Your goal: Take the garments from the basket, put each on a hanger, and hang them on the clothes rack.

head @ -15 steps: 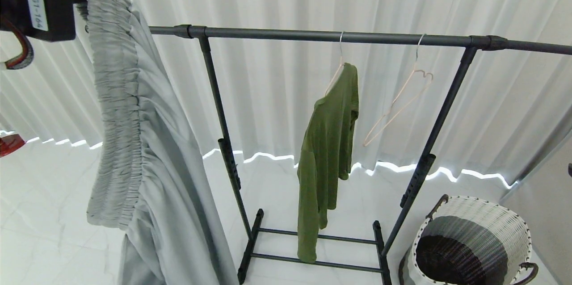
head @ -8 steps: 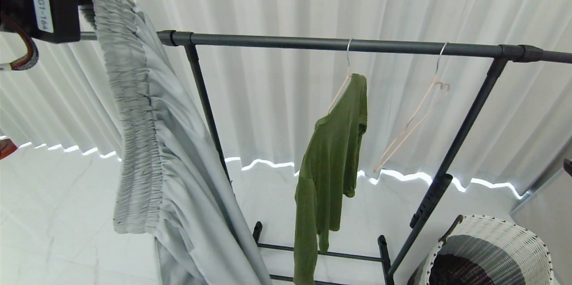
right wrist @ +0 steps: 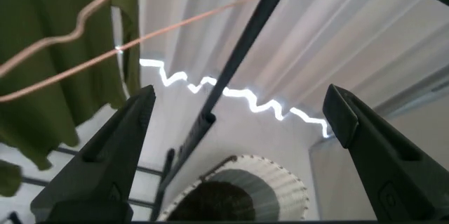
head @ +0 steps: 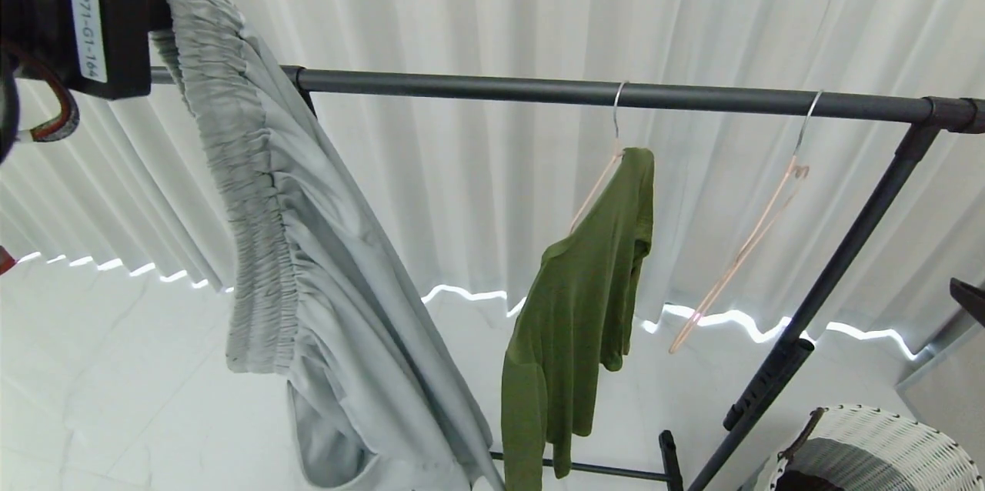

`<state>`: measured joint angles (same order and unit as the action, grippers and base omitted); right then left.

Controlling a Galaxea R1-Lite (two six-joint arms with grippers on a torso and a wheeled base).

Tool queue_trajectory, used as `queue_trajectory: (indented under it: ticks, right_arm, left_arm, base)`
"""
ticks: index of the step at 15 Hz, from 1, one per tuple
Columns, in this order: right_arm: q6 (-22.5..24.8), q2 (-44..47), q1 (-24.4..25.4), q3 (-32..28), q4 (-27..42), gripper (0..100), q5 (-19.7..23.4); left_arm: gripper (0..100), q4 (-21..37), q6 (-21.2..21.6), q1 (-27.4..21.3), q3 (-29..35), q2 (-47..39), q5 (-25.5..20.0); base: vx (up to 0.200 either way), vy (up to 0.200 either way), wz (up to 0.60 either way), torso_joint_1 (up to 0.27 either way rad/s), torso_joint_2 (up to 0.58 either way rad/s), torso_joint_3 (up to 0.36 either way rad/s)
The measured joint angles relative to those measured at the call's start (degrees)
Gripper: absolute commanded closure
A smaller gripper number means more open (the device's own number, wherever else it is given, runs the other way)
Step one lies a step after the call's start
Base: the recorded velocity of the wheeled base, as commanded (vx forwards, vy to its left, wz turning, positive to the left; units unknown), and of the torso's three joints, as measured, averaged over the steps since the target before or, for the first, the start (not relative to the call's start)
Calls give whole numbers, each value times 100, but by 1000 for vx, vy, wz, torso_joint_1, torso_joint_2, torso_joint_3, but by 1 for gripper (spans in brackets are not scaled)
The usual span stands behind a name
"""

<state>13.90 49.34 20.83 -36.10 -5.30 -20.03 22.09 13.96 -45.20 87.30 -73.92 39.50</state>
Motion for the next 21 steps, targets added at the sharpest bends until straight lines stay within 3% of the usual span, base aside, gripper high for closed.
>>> queue_trajectory:
  ticks: [4,9,15,18,21]
  right_arm:
    - [-352,463,28,-194,-16,0,290]
    - [-1397,1546,590,-965,-27,0,468]
    - [-1584,2878,761,-1274,-747,0,430]
    - [-1643,3344,761,-1337,-952,0,99]
    - [-1810,3644,750,-1351,-1040,0,27]
  left_arm:
    - [100,0,2,-7,-216,129,-1]
    - [100,-4,77,-16,-354,227,2]
    - [100,-4,227,-11,-813,427,18]
    - [100,-1,232,-61,-1040,584,46]
    - [100,-4,232,-74,-1075,642,108]
  base:
    - [0,0,0,0,0,0]
    - [0,0,0,0,0,0]
    - [0,0,0,0,0,0]
    - [0,0,0,0,0,0]
    - [0,0,0,0,0,0]
